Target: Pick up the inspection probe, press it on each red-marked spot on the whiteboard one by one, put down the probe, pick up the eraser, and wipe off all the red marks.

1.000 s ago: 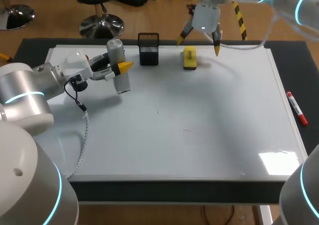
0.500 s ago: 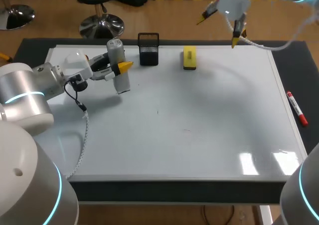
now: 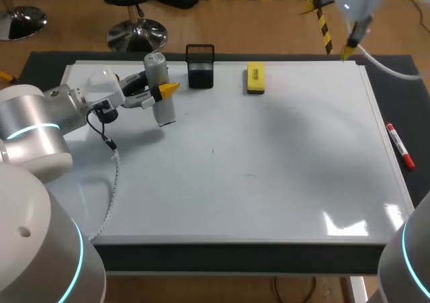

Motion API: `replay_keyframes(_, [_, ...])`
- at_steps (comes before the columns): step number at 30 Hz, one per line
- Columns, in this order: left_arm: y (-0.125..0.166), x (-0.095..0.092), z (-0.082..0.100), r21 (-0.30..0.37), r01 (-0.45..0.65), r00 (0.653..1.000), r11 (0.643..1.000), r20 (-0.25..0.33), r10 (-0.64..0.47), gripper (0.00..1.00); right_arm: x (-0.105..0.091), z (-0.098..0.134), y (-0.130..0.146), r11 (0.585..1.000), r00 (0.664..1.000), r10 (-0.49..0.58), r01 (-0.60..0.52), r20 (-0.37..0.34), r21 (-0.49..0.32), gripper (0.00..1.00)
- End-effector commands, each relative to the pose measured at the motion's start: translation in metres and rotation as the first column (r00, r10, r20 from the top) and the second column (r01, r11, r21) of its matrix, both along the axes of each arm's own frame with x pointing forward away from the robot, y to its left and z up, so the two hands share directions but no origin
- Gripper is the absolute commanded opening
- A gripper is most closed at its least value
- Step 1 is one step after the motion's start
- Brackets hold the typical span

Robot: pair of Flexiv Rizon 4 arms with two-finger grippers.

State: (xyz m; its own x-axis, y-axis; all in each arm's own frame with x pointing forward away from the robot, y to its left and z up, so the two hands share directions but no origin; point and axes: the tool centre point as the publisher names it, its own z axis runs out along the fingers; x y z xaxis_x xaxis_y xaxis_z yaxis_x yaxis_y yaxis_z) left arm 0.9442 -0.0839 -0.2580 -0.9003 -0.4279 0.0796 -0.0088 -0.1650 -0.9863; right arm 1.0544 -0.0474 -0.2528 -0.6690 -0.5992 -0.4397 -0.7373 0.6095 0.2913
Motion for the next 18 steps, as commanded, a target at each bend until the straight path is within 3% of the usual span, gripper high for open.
replay_keyframes(1, [-0.001,0.0,0.0,-0.001,-0.004,1.0,1.0,0.002,0.004,0.0,-0.029,0.009,-0.027,0.993,0.985,-0.103,0.094,0.135,0.074,1.0])
replay_keyframes(11, [-0.001,0.0,0.0,-0.001,-0.004,1.0,1.0,0.002,0.004,0.0,-0.043,0.011,-0.044,0.989,0.978,-0.124,0.109,0.165,0.1,1.0])
replay_keyframes(18, [-0.001,0.0,0.0,-0.001,-0.004,1.0,1.0,0.002,0.004,0.0,-0.043,0.011,-0.044,0.989,0.978,-0.124,0.109,0.165,0.1,1.0])
